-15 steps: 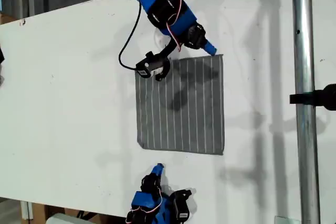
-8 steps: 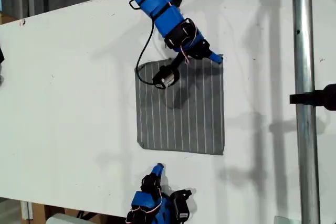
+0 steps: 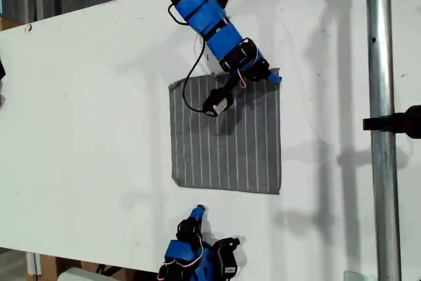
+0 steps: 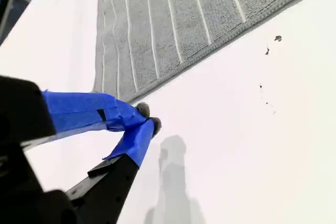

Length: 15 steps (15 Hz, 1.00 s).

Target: Grasp corners of a towel and fold twice.

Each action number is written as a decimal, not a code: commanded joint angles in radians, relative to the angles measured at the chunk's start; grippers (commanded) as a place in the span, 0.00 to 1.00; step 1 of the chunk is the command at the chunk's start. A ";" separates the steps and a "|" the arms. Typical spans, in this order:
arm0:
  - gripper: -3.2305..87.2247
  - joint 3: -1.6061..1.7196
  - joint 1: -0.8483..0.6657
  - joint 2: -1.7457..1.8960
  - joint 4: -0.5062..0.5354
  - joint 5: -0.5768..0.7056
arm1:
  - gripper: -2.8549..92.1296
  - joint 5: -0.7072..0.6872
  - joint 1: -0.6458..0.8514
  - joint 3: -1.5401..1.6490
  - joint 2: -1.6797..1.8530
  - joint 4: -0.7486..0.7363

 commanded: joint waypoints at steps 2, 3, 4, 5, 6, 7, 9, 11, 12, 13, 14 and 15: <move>0.01 0.005 0.009 0.003 0.002 -0.006 | 0.41 -0.005 0.023 -0.138 -0.092 -0.018; 0.01 0.005 0.009 0.003 0.002 -0.008 | 0.41 -0.008 0.032 -0.172 -0.117 -0.012; 0.01 0.005 0.009 0.003 0.002 -0.009 | 0.40 -0.008 0.040 -0.178 -0.127 -0.023; 0.01 0.005 0.009 0.003 0.002 -0.009 | 0.38 -0.008 0.051 -0.179 -0.149 -0.035; 0.01 0.005 0.008 0.003 0.002 -0.009 | 0.26 -0.003 0.060 -0.183 -0.167 -0.048; 0.01 0.005 0.008 0.003 0.002 -0.009 | 0.09 0.002 0.069 -0.184 -0.176 -0.054; 0.01 0.005 0.009 0.003 0.002 -0.009 | 0.03 -0.005 0.071 -0.187 -0.181 -0.049; 0.01 0.005 0.008 0.003 0.002 -0.012 | 0.03 -0.008 0.061 -0.183 -0.178 -0.046; 0.01 0.005 0.006 0.003 0.002 -0.015 | 0.03 -0.008 0.058 -0.183 -0.178 -0.041; 0.01 0.005 0.011 0.003 -0.002 -0.025 | 0.03 -0.009 0.058 -0.181 -0.178 -0.038; 0.01 -0.005 0.015 0.003 -0.026 -0.057 | 0.03 -0.011 0.058 -0.181 -0.178 -0.031; 0.00 -0.052 0.046 -0.005 -0.074 -0.071 | 0.03 -0.012 0.061 -0.178 -0.178 -0.029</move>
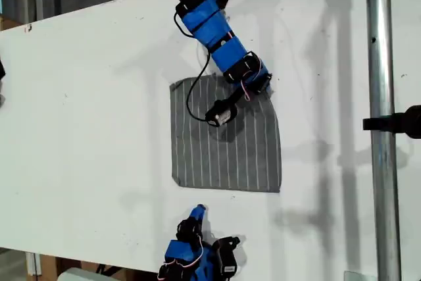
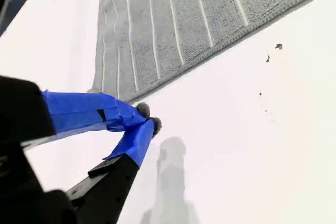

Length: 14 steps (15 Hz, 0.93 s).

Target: Grasp corners of a towel and fold twice.

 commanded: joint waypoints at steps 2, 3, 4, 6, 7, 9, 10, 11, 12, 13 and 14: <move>0.00 -0.324 0.075 -0.321 -0.055 -0.083 | 0.03 -0.035 0.021 -0.009 0.002 0.017; 0.00 -0.508 0.121 -0.577 -0.054 -0.077 | 0.03 -0.049 0.028 -0.011 0.002 0.018; 0.00 -0.673 0.175 -0.787 -0.058 -0.044 | 0.03 -0.063 0.035 -0.012 0.002 0.020; 0.00 -1.008 0.278 -1.158 0.029 0.017 | 0.03 -0.074 0.044 -0.012 0.002 0.025; 0.00 -1.175 0.325 -1.327 0.091 0.044 | 0.03 -0.077 0.046 -0.014 0.002 0.025; 0.00 -1.414 0.417 -1.559 0.094 0.164 | 0.03 -0.078 0.046 -0.014 0.002 0.025; 0.00 -1.503 0.456 -1.643 0.098 0.227 | 0.03 -0.078 0.044 -0.014 0.003 0.028; 0.00 -1.578 0.492 -1.707 0.104 0.296 | 0.03 -0.078 0.041 -0.014 0.003 0.028; 0.00 -1.666 0.531 -1.767 0.129 0.348 | 0.03 -0.078 0.038 -0.014 0.003 0.028; 0.00 -1.752 0.568 -1.825 0.158 0.388 | 0.03 -0.078 0.037 -0.014 0.003 0.028; 0.00 -1.818 0.595 -1.879 0.186 0.416 | 0.03 -0.078 0.037 -0.015 0.003 0.028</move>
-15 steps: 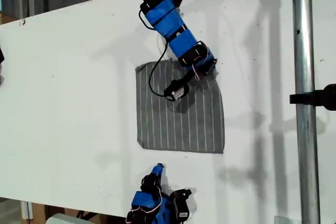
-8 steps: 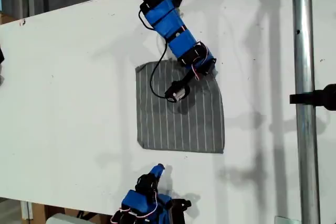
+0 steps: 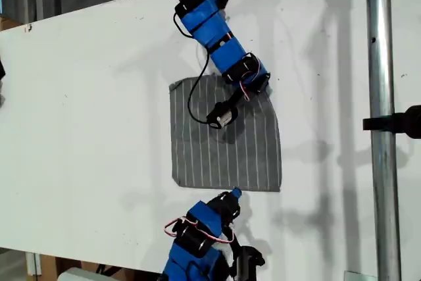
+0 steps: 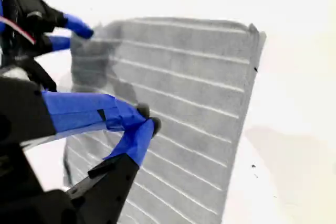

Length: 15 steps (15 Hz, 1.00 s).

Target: Grasp corners of a towel and fold twice.

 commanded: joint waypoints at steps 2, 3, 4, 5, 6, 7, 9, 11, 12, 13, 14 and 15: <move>0.04 -0.164 0.048 -0.103 0.087 0.020 | 0.03 -0.005 0.014 -0.018 0.008 0.017; 0.28 -0.167 0.043 -0.123 0.120 -0.009 | 0.03 -0.005 0.014 -0.020 0.008 0.017; 0.36 -0.173 0.041 -0.137 0.132 -0.012 | 0.03 -0.005 0.014 -0.020 0.008 0.017; 0.44 -0.178 0.040 -0.144 0.138 -0.018 | 0.03 -0.005 0.011 -0.020 0.008 0.017; 0.46 -0.192 0.038 -0.149 0.153 -0.023 | 0.03 -0.002 0.008 -0.021 0.008 0.017; 0.47 -0.198 0.034 -0.149 0.161 -0.015 | 0.03 0.002 0.006 -0.021 0.008 0.017; 0.45 -0.196 0.041 -0.195 0.114 -0.021 | 0.03 0.003 0.005 -0.023 0.009 0.017; 0.44 -0.190 0.055 -0.318 0.040 -0.063 | 0.03 0.002 0.005 -0.025 0.009 0.017; 0.43 -0.189 0.060 -0.387 0.002 -0.087 | 0.03 0.002 0.005 -0.025 0.009 0.018; 0.42 -0.192 0.066 -0.448 -0.037 -0.103 | 0.03 0.002 0.003 -0.025 0.009 0.020; 0.42 -0.198 0.071 -0.495 -0.060 -0.127 | 0.03 0.003 0.002 -0.025 0.009 0.021; 0.41 -0.196 0.075 -0.531 -0.071 -0.146 | 0.03 0.003 -0.002 -0.025 0.009 0.023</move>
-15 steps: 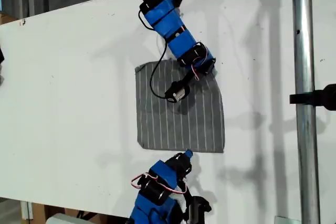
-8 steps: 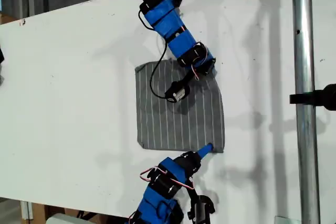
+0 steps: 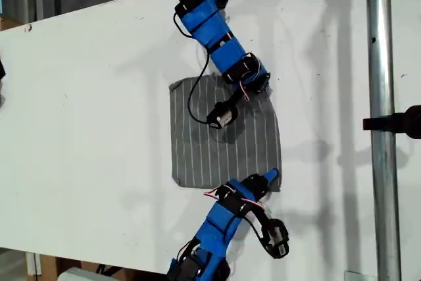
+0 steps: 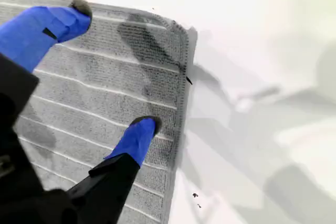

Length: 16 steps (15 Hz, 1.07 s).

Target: Grasp corners of a towel and fold twice.

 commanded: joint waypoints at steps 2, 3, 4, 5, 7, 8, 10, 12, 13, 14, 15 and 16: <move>0.37 -0.035 0.025 -0.049 -0.049 -0.046 | 0.03 0.005 -0.005 -0.025 0.008 0.021; 0.35 -0.025 0.029 -0.066 -0.064 -0.067 | 0.03 0.005 -0.006 -0.025 0.008 0.021; 0.32 0.017 0.038 -0.071 -0.094 -0.095 | 0.03 0.005 -0.006 -0.025 0.006 0.021; 0.28 0.071 0.051 -0.069 -0.132 -0.126 | 0.03 0.006 -0.008 -0.023 0.005 0.021; 0.12 0.147 0.074 -0.084 -0.225 -0.163 | 0.03 0.008 -0.006 -0.020 0.000 0.021; 0.04 0.167 0.077 -0.103 -0.264 -0.170 | 0.03 0.008 -0.003 -0.020 -0.002 0.021; 0.00 0.164 0.071 -0.087 -0.256 -0.173 | 0.03 0.005 0.000 -0.023 0.002 0.021; 0.00 0.112 0.057 -0.035 -0.169 -0.130 | 0.03 -0.002 -0.011 -0.031 0.026 0.025; 0.00 0.058 0.055 -0.011 -0.110 -0.083 | 0.03 -0.002 -0.026 -0.038 0.058 0.038; 0.00 -0.025 0.057 0.005 -0.031 -0.040 | 0.03 -0.002 -0.046 -0.064 0.097 0.067; 0.00 -0.124 0.061 0.021 0.051 0.003 | 0.03 -0.012 -0.069 -0.126 0.140 0.112; 0.00 -0.229 0.067 0.034 0.129 0.057 | 0.03 -0.031 -0.086 -0.181 0.198 0.138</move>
